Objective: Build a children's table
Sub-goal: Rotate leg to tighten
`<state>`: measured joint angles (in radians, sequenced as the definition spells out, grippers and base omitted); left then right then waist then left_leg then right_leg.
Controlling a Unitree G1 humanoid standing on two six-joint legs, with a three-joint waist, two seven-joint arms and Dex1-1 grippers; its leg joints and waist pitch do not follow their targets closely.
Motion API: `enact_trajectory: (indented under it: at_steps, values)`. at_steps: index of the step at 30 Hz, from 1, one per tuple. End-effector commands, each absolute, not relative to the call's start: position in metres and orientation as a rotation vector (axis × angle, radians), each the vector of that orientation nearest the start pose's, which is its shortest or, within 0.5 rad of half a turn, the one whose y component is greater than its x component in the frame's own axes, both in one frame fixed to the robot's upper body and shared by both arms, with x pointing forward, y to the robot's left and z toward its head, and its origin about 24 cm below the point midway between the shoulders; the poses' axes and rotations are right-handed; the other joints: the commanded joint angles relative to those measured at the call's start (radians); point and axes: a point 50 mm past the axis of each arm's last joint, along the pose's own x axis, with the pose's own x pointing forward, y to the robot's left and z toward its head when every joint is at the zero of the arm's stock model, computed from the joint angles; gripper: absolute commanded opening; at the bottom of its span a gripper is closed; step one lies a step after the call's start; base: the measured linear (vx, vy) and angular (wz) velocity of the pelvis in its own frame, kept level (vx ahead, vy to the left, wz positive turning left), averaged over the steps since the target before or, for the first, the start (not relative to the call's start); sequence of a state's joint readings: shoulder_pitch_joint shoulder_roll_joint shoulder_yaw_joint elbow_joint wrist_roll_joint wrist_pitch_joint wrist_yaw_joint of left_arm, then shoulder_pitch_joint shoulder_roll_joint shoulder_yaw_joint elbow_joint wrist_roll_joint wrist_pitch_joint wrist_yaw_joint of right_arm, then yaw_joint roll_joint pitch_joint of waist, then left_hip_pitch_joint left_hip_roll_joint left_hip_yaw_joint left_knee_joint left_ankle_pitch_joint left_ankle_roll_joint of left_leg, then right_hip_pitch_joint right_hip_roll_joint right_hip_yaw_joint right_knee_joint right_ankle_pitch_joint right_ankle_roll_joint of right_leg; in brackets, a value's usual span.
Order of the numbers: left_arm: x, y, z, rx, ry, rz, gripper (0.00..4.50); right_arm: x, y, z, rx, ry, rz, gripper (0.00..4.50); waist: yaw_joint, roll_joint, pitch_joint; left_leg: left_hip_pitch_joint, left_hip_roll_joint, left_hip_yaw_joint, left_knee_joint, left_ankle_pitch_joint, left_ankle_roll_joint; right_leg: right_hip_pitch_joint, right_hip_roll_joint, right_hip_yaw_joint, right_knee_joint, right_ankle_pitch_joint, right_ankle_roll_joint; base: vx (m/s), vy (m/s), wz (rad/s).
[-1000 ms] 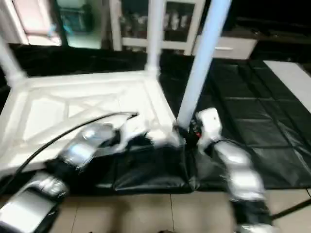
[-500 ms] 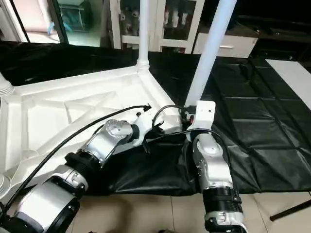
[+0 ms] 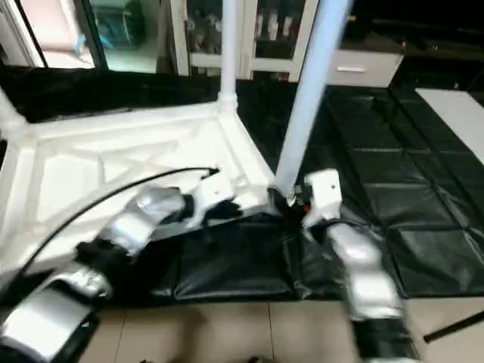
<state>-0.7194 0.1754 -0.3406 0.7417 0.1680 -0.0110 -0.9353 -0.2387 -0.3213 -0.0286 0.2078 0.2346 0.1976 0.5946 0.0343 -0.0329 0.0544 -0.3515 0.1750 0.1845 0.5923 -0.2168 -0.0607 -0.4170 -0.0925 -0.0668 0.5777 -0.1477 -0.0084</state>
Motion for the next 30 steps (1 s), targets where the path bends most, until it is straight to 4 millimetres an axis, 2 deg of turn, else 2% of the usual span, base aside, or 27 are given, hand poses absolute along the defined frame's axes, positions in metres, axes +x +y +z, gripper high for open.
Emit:
enact_trajectory:
  at_steps: [1,2,8,10,11,14,20,22,24,26,30]
  values:
    - [0.327,0.069,0.053,0.536,0.279,-1.317,0.0,0.287,-0.19,0.062,-0.052,0.185,0.664,3.62,0.003,-0.004,-0.055,-0.006,0.056,-0.019,-0.081,-0.212,0.089,0.056,-0.061,0.045,-0.069,-0.296,-0.209,0.0,0.0,0.0]
    - [0.325,0.072,0.053,0.534,0.279,-1.332,0.0,0.286,-0.193,0.063,-0.073,0.197,0.686,3.76,0.004,-0.003,-0.055,-0.005,0.056,-0.018,-0.08,-0.21,0.091,0.056,-0.06,0.044,-0.068,-0.292,-0.216,0.0,0.0,0.0]
    - [0.313,0.079,0.054,0.479,0.275,-1.442,0.0,0.279,-0.216,0.07,-0.104,0.218,0.802,3.76,0.007,-0.006,-0.055,-0.005,0.057,-0.016,-0.076,-0.189,0.106,0.054,-0.063,0.044,-0.064,-0.294,-0.228,0.0,0.0,0.0]
    - [0.311,0.08,0.055,0.47,0.276,-1.461,0.0,0.278,-0.216,0.071,-0.094,0.223,0.833,3.76,0.007,-0.005,-0.055,-0.005,0.058,-0.016,-0.076,-0.185,0.106,0.052,-0.063,0.044,-0.065,-0.299,-0.228,0.0,0.0,0.0]
    - [0.31,0.08,0.055,0.468,0.276,-1.468,0.0,0.277,-0.217,0.07,-0.09,0.238,0.857,3.76,0.009,-0.01,-0.055,-0.003,0.058,-0.016,-0.075,-0.185,0.107,0.052,-0.064,0.044,-0.066,-0.304,-0.227,0.0,0.0,0.0]
    - [0.309,0.081,0.056,0.467,0.274,-1.472,0.0,0.276,-0.218,0.067,-0.099,0.251,0.901,3.76,0.014,-0.009,-0.055,-0.001,0.058,-0.014,-0.074,-0.175,0.109,0.05,-0.062,0.044,-0.064,-0.298,-0.229,0.0,0.0,0.0]
    - [0.308,0.081,0.057,0.463,0.274,-1.475,0.0,0.281,-0.21,0.065,-0.082,0.236,0.936,3.76,0.017,-0.011,-0.058,-0.002,0.056,-0.013,-0.072,-0.151,0.111,0.052,-0.062,0.042,-0.061,-0.289,-0.229,0.0,0.0,0.0]
    - [0.307,0.08,0.057,0.465,0.274,-1.476,0.0,0.283,-0.209,0.066,-0.084,0.233,0.942,3.42,0.018,-0.009,-0.058,-0.002,0.057,-0.013,-0.072,-0.146,0.112,0.051,-0.062,0.043,-0.06,-0.277,-0.235,0.0,0.0,0.0]
    - [0.307,0.08,0.058,0.466,0.274,-1.477,0.0,0.285,-0.207,0.067,-0.074,0.222,0.946,3.42,0.018,-0.009,-0.059,-0.001,0.057,-0.014,-0.072,-0.141,0.114,0.052,-0.062,0.043,-0.056,-0.254,-0.24,0.0,0.0,0.0]
    - [0.307,0.079,0.058,0.466,0.274,-1.477,0.0,0.286,-0.207,0.068,-0.064,0.216,0.951,3.11,0.02,-0.009,-0.06,0.0,0.057,-0.013,-0.071,-0.136,0.117,0.053,-0.061,0.043,-0.055,-0.238,-0.247,0.0,0.0,0.0]
    - [0.307,0.079,0.058,0.467,0.276,-1.479,0.0,0.286,-0.206,0.066,-0.059,0.219,0.969,2.82,0.021,-0.01,-0.059,-0.001,0.056,-0.012,-0.07,-0.14,0.12,0.054,-0.062,0.043,-0.055,-0.241,-0.249,0.0,0.0,0.0]
